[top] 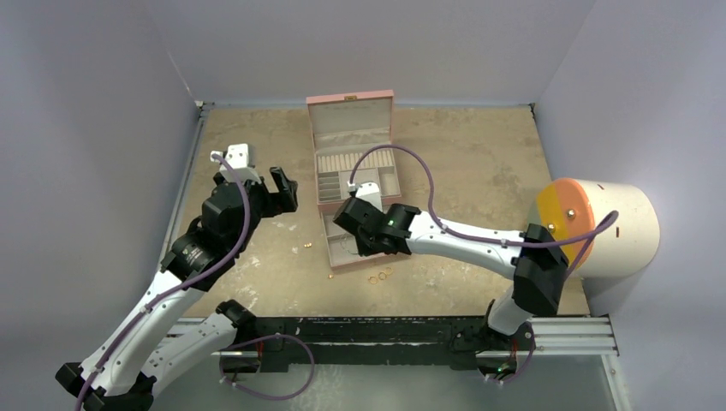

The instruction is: Organize the mixed jewelry

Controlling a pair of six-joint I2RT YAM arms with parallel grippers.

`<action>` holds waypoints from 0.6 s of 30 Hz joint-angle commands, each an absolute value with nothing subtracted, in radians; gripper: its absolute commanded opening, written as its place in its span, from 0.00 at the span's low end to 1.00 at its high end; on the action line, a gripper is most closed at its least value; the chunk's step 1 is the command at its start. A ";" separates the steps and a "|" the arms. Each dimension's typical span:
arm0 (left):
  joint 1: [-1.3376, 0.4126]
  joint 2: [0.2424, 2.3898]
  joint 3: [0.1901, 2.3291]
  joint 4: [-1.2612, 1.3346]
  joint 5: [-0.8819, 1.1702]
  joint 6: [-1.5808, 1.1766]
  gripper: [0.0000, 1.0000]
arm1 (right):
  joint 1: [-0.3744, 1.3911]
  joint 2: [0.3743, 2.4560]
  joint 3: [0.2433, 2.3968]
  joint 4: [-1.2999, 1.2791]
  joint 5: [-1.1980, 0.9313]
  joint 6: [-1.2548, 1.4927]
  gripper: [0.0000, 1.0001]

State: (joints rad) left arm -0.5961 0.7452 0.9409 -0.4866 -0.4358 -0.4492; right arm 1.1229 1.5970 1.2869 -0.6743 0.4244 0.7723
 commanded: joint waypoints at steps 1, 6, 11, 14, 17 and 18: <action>-0.599 0.737 0.962 -0.463 -0.494 -0.434 0.88 | 1.092 1.649 1.348 -0.607 0.364 0.696 0.00; -0.599 0.733 0.962 -0.464 -0.497 -0.434 0.88 | 1.063 1.735 1.364 -0.584 0.335 0.725 0.00; -0.599 0.733 0.962 -0.463 -0.494 -0.433 0.88 | 1.056 1.785 1.391 -0.577 0.334 0.735 0.00; -0.599 0.730 0.962 -0.462 -0.490 -0.431 0.88 | 1.052 1.801 1.390 -0.574 0.345 0.748 0.00; -0.600 0.727 0.961 -0.462 -0.486 -0.431 0.88 | 1.046 1.825 1.400 -0.576 0.340 0.754 0.00; -0.600 0.726 0.961 -0.462 -0.485 -0.431 0.88 | 1.046 1.832 1.405 -0.581 0.344 0.757 0.00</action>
